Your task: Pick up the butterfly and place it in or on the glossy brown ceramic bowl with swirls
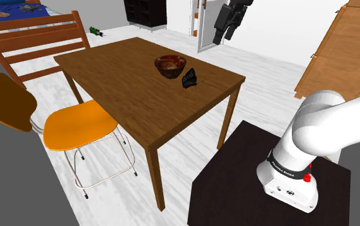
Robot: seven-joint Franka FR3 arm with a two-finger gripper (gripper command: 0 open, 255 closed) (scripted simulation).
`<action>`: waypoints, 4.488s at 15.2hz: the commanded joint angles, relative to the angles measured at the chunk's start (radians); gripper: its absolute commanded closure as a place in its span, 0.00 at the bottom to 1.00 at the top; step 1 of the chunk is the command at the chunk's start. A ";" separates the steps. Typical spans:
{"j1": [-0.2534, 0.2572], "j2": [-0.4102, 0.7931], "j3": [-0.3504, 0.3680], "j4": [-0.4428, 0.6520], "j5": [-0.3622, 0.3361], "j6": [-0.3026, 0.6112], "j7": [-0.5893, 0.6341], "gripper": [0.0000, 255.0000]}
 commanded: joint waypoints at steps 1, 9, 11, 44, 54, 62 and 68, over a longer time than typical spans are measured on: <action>0.000 0.000 0.000 0.000 0.000 0.000 0.000 0.00; -0.044 -0.027 0.058 -0.315 -0.093 0.427 0.009 0.00; -0.062 -0.006 0.073 -0.377 -0.121 0.545 0.018 0.00; -1.311 0.513 1.109 -0.427 -0.657 1.574 0.464 1.00; -1.043 0.522 0.843 -0.421 -0.653 1.496 0.431 1.00; -0.663 0.473 0.495 -0.407 -0.516 1.355 0.279 1.00; -0.526 0.419 0.377 -0.381 -0.427 1.258 0.188 1.00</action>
